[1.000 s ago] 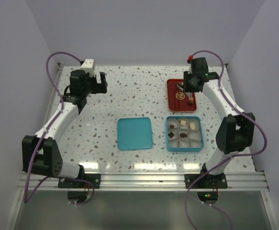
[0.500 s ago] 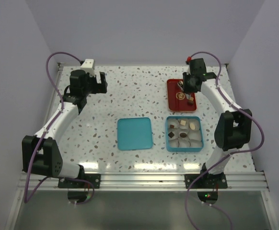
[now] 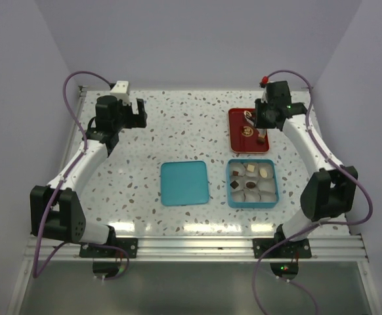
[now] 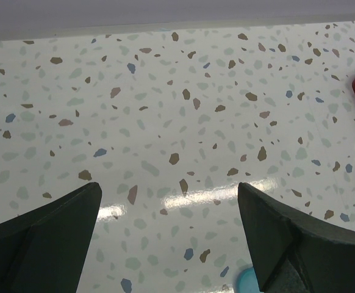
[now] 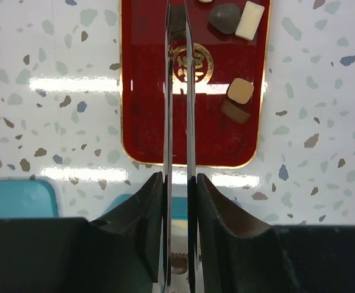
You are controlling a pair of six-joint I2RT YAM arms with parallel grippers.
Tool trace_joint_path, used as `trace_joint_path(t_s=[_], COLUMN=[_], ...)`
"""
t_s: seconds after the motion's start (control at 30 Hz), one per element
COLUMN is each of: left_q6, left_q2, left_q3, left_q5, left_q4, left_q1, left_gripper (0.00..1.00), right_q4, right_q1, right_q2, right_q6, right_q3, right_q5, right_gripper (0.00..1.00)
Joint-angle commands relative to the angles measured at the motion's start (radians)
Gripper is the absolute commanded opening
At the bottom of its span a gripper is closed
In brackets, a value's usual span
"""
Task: Pack the chocolate
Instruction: Pick up the fake chocolate from the plate, then place the fake chocolate in the packing box.
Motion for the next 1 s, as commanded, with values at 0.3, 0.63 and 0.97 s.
trace_joint_path(t_s=[0.3,0.63,0.97], left_q6=[0.003,-0.003,-0.016], left_q2=[-0.003,0.015,0.017], left_q3=[0.033,0.034,0.040], left_q5=[0.000,0.013,0.013], left_q4=[0.004,0.014,0.010], left_q1=[-0.007,-0.007,-0.020], left_gripper=[1.00,1.00,1.00], right_q4=[-0.223,-0.665,-0.837], right_q1=[0.000,0.012,0.035], right_q2=[-0.336,-0.523,-0.620], right_q6=[0.021,0.001,0.064], right_q3=[-0.074,0.049,0.017], right_q5=[-0.097,-0.120,-0.253], right_gripper=[0.15,0.15,0.16])
